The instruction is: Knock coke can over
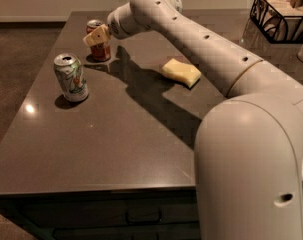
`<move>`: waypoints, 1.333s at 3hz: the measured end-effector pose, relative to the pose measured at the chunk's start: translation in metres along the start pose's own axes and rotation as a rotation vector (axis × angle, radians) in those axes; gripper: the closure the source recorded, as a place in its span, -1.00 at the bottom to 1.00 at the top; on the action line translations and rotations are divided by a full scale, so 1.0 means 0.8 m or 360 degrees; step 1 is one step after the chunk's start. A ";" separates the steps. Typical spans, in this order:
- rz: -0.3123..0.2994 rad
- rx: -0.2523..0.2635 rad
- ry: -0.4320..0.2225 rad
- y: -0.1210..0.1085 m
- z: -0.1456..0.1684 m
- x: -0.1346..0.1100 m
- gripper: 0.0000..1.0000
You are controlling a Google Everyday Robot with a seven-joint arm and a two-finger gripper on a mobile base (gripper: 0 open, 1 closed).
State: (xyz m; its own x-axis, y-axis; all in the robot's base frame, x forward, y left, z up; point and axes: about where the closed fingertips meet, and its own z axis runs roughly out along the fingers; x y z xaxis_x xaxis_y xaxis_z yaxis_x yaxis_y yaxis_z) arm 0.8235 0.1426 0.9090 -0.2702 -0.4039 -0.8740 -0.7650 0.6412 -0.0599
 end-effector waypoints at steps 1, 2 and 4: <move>0.0011 -0.0028 -0.0023 0.004 0.007 -0.006 -0.20; 0.0013 -0.0074 -0.0044 0.009 0.005 -0.007 0.28; -0.0170 -0.0159 0.0072 0.014 -0.048 -0.023 1.00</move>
Offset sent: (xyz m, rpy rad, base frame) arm -0.0054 0.0044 0.0105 0.0617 0.0025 0.0637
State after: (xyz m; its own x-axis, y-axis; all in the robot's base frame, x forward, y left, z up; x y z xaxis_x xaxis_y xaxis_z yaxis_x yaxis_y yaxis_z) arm 0.7973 0.1320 0.9429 -0.2085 -0.4966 -0.8425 -0.8446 0.5258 -0.1009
